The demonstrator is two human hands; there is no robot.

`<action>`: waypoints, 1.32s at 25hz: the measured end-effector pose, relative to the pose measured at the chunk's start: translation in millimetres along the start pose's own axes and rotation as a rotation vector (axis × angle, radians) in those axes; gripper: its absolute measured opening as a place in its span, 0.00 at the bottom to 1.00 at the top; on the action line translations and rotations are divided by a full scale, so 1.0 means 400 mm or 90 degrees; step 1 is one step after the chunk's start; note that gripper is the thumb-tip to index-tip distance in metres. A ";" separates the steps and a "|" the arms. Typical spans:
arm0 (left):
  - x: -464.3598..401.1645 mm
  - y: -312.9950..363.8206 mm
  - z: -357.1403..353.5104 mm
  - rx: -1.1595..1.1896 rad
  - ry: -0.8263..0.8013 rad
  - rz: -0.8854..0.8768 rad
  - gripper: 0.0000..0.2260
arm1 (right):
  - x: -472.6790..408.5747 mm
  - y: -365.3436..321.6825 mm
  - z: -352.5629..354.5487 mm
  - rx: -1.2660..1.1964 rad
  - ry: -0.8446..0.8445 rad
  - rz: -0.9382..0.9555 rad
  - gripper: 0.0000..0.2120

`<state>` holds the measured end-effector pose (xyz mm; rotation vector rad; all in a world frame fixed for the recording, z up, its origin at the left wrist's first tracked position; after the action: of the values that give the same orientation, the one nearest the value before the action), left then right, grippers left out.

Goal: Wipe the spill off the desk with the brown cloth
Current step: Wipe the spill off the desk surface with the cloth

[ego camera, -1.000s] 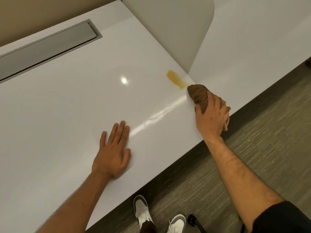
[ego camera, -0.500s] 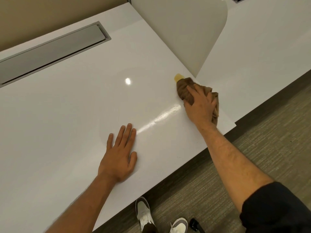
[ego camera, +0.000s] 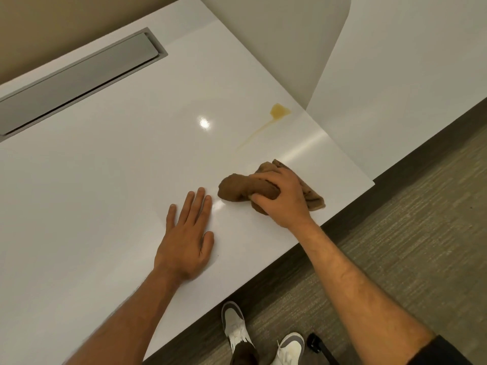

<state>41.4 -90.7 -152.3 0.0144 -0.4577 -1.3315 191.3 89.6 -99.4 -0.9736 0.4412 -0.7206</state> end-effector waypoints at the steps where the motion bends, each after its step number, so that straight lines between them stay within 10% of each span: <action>1: 0.000 0.000 -0.001 -0.001 0.000 -0.001 0.33 | 0.006 0.016 0.032 -0.088 0.050 -0.044 0.14; 5: 0.002 0.000 -0.003 -0.003 0.003 -0.003 0.32 | -0.006 0.064 0.165 -0.158 0.273 -0.152 0.19; 12: 0.001 0.000 -0.001 -0.007 0.003 -0.002 0.32 | -0.092 0.115 0.093 0.491 0.037 -0.169 0.35; 33: 0.003 0.000 0.017 0.060 0.025 0.020 0.42 | -0.032 -0.054 -0.147 0.245 -0.176 0.108 0.28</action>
<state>39.3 -90.2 -145.7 0.1116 -0.4852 -1.2751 137.7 56.5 -110.0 -0.6505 0.1324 -0.4838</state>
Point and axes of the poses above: each hand's wrist, its own x-axis away from the middle knuckle, its own z-axis out of the back of the hand, y = z × x, the point moved 9 cm from there along -x, towards the middle knuckle, and after that the axes turned 7 degrees about -y, right-handed, at the moved point
